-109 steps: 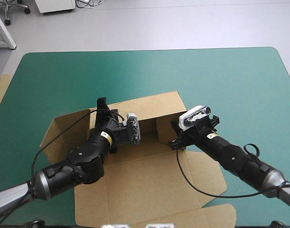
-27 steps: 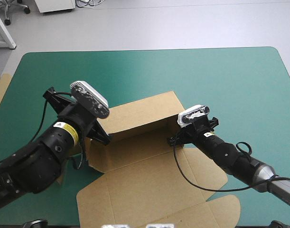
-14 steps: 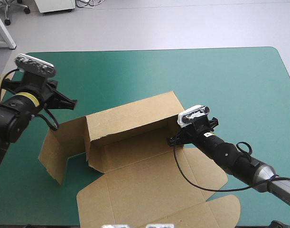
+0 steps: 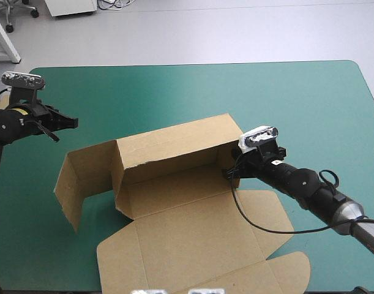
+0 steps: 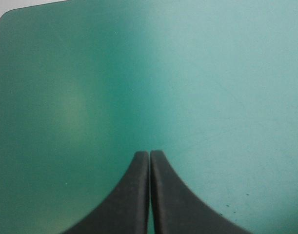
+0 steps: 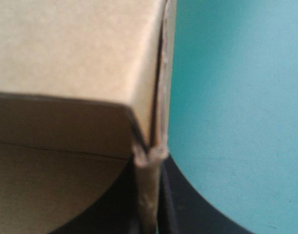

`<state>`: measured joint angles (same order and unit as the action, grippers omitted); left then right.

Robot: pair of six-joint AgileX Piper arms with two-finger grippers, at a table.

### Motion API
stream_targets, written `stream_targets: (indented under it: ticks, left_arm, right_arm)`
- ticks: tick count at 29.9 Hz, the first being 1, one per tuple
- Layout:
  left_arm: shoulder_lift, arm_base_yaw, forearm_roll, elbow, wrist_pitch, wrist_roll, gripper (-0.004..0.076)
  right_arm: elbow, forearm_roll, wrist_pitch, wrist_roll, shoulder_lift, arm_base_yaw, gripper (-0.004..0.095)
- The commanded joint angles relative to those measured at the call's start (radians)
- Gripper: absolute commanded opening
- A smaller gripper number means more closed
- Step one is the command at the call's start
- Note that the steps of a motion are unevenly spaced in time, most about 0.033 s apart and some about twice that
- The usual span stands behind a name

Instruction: Fold the box

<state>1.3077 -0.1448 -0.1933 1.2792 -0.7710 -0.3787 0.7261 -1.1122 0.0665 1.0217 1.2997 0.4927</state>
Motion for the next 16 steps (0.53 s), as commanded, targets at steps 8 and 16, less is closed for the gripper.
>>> stream_targets:
  ticks: [8,16]
  left_arm:
    - [0.046,-0.004,0.007,0.033,0.111,0.013,-0.0001]
    - [0.074,-0.005,0.003,0.033,0.137,0.012,-0.0001]
  right_arm:
    - [0.248,0.921,0.329,-0.867,-0.014,-0.182,0.0005]
    - [0.441,0.991,0.584,-0.918,-0.014,-0.182,0.0004]
